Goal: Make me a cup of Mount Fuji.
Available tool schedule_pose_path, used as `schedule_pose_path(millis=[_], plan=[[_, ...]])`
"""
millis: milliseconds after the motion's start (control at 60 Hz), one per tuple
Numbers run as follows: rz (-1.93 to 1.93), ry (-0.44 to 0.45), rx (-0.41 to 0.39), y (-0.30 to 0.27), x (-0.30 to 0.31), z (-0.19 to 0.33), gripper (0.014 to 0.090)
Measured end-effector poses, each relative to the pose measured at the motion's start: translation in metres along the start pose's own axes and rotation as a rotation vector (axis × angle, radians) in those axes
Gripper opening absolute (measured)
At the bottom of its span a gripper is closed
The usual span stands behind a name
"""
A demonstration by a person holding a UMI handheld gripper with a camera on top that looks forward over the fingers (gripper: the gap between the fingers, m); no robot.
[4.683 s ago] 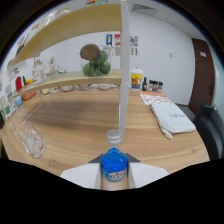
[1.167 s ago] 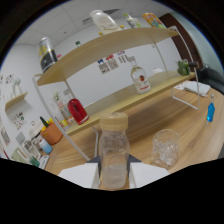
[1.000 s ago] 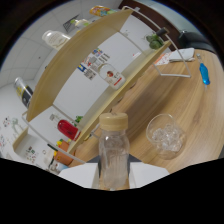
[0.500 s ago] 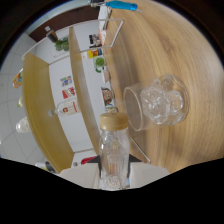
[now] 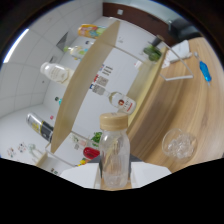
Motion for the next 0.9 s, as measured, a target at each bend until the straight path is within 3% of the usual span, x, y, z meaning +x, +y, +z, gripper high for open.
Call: schedule_pose_path(millis=[167, 350, 717, 900], plan=[[-0.549, 0.057, 0.013, 0.012, -0.006, 0.010, 0.0402], [-0.929, 0.143, -0.077, 0.054, 0.037, 0.032, 0.0401], [-1.036, 0.218, -0.217, 0.095, 0.097, 0.044, 0.0405], [-1.051, 0.208, -0.194, 0.094, 0.098, 0.032, 0.0423]])
